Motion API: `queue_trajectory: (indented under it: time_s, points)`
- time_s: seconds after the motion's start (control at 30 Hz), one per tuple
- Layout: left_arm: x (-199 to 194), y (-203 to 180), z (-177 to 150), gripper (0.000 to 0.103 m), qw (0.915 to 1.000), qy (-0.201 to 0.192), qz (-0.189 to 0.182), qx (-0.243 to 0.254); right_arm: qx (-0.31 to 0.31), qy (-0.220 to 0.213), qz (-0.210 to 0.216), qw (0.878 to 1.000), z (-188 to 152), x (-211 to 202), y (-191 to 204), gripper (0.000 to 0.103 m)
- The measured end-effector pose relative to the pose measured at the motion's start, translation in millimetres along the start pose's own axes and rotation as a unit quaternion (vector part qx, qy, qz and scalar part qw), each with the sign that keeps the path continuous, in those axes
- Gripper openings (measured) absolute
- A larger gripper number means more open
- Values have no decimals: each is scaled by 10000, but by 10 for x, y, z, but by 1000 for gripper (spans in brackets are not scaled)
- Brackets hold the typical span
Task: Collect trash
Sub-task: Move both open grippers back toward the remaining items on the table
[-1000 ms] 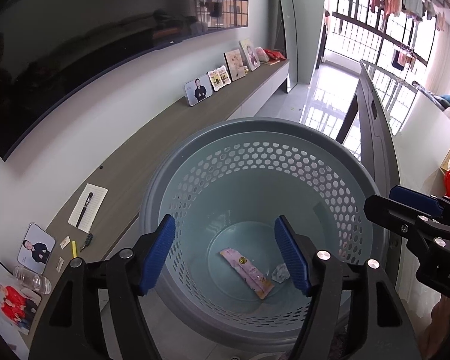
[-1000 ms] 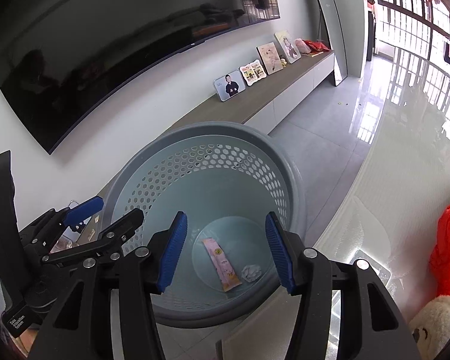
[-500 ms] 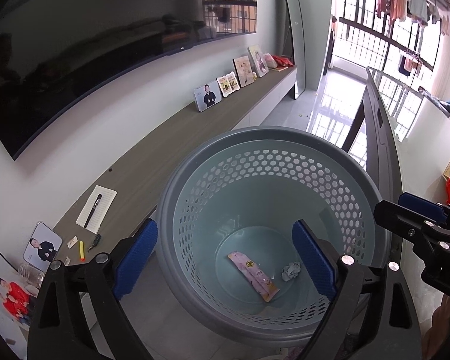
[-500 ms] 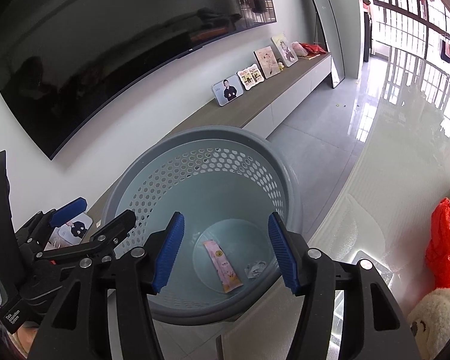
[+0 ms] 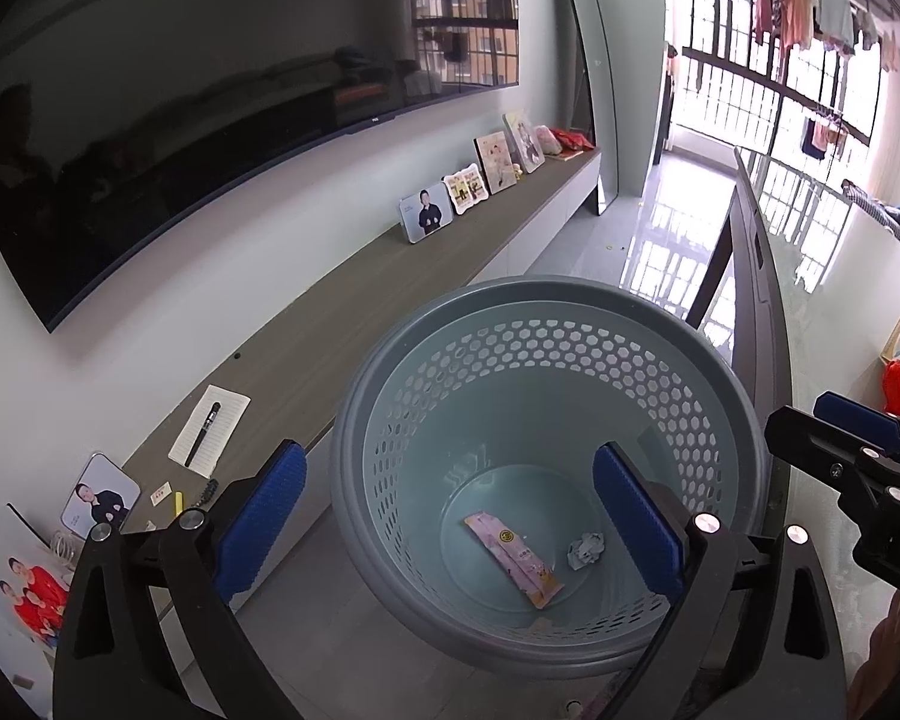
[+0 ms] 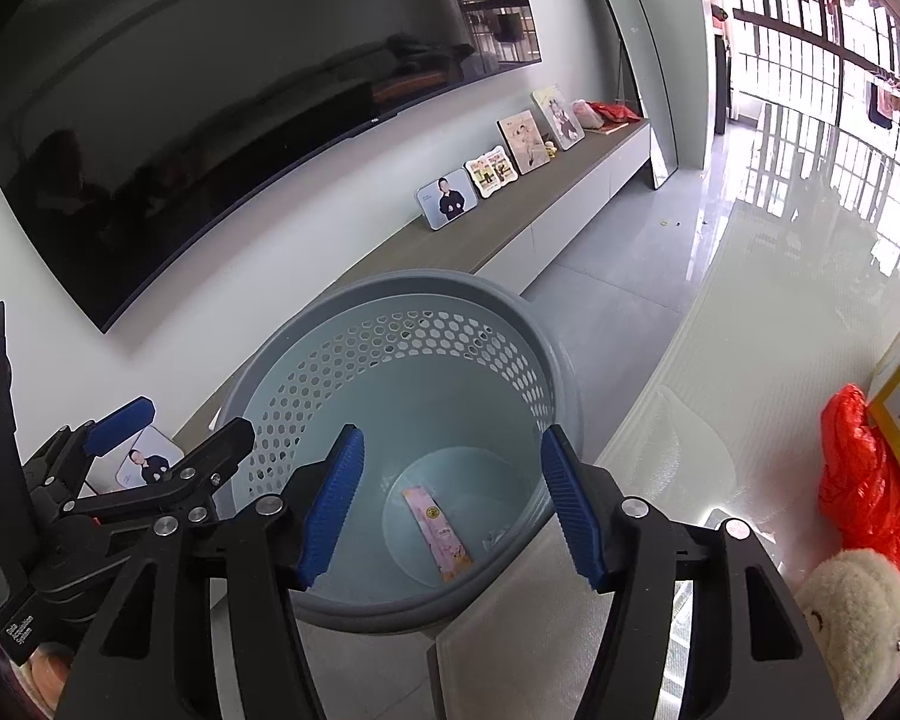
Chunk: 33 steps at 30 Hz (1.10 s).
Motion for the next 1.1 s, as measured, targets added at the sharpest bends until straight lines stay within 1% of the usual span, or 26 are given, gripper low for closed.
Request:
queue_trajectory:
  time_s: [0.3, 0.47, 0.8, 0.97, 1.1]
  points:
    - [-184, -87, -3, 97, 9998, -185, -44, 46, 63, -154, -56, 9998, -96, -221, -81, 60]
    - [-274, -201, -3, 97, 9996, -243, -114, 129, 142, -292, -107, 9994, -175, -422, -202, 60]
    - [-447, -548, 48, 97, 9976, -418, -440, 335, 451, -538, -419, 9967, -389, -909, -660, 60]
    - [-529, -817, 91, 97, 9957, -468, -601, 528, 693, -690, -608, 9933, -531, -1181, -948, 60]
    - [-580, -1055, 125, 97, 9931, -475, -816, 689, 852, -823, -834, 9895, -638, -1417, -1187, 60]
Point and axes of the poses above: each gripper's, at about its wrist camera, not at the fingertips, and x roughly the way its jaws point, y to its left, z to its top, the point moved 4 cm from there along x, roughly the way its jaws point, and after that the axes turned 12 degrees about x, right-handed, at the moved point
